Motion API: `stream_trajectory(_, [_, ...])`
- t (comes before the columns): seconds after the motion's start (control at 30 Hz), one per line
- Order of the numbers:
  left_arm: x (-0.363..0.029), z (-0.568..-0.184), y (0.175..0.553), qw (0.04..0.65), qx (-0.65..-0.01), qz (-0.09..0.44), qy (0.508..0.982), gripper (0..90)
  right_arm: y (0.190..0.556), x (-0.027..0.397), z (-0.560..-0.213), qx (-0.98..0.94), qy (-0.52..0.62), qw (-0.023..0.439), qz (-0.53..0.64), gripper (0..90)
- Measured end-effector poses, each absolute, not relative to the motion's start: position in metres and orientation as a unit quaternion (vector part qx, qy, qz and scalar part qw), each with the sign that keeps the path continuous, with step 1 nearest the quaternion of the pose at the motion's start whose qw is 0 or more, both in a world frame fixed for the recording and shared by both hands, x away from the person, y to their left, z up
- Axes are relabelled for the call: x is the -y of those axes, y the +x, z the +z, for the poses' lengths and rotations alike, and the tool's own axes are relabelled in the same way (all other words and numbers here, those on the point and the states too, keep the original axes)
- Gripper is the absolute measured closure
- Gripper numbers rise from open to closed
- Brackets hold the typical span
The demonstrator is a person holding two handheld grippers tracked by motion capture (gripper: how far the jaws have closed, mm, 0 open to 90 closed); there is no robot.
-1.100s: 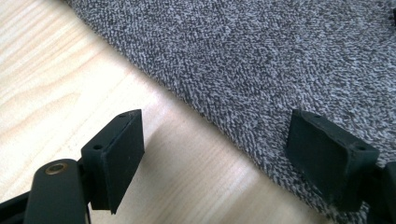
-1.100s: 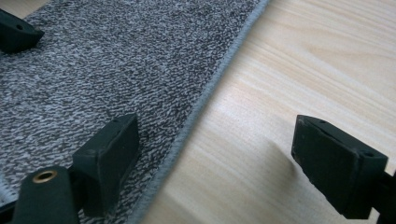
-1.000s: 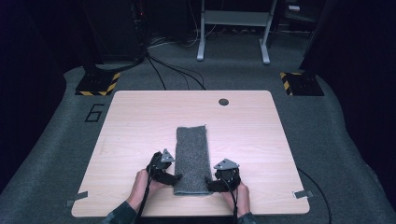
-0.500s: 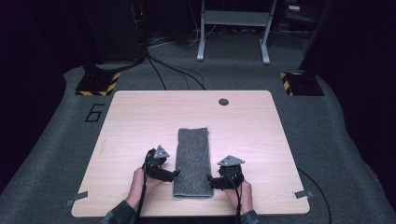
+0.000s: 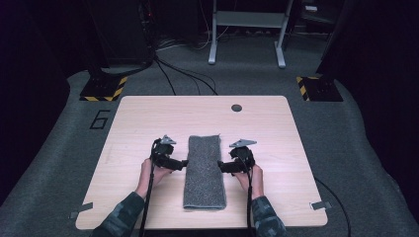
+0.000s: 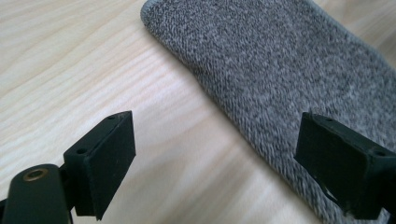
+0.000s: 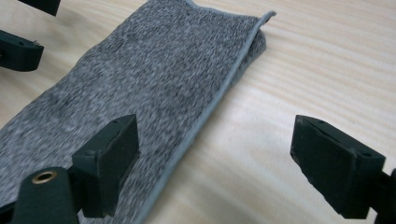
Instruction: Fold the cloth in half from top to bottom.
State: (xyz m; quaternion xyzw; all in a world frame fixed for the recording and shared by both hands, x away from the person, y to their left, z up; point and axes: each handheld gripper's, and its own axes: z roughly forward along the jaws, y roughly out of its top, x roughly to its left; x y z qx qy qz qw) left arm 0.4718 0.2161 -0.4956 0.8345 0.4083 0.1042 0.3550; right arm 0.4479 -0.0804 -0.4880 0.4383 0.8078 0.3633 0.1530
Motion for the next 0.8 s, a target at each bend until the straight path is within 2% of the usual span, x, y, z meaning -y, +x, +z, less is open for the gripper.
stream_trajectory(0.43, [-0.211, -0.492, 0.524, 0.343, -0.443, 0.108, 0.821, 15.4, 0.505, 0.066, -0.487, -0.803, 0.47, 0.131, 0.341, 16.7])
stream_trajectory(0.53, [-0.208, -0.494, 0.534, 0.339, -0.447, 0.107, 0.82, 17.7, 0.518, 0.062, -0.487, -0.805, 0.472, 0.131, 0.336, 19.1])
stream_trajectory(0.8, [-0.198, -0.502, 0.551, 0.335, -0.446, 0.108, 0.823, 28.0, 0.552, 0.05, -0.495, -0.804, 0.483, 0.133, 0.322, 32.8])
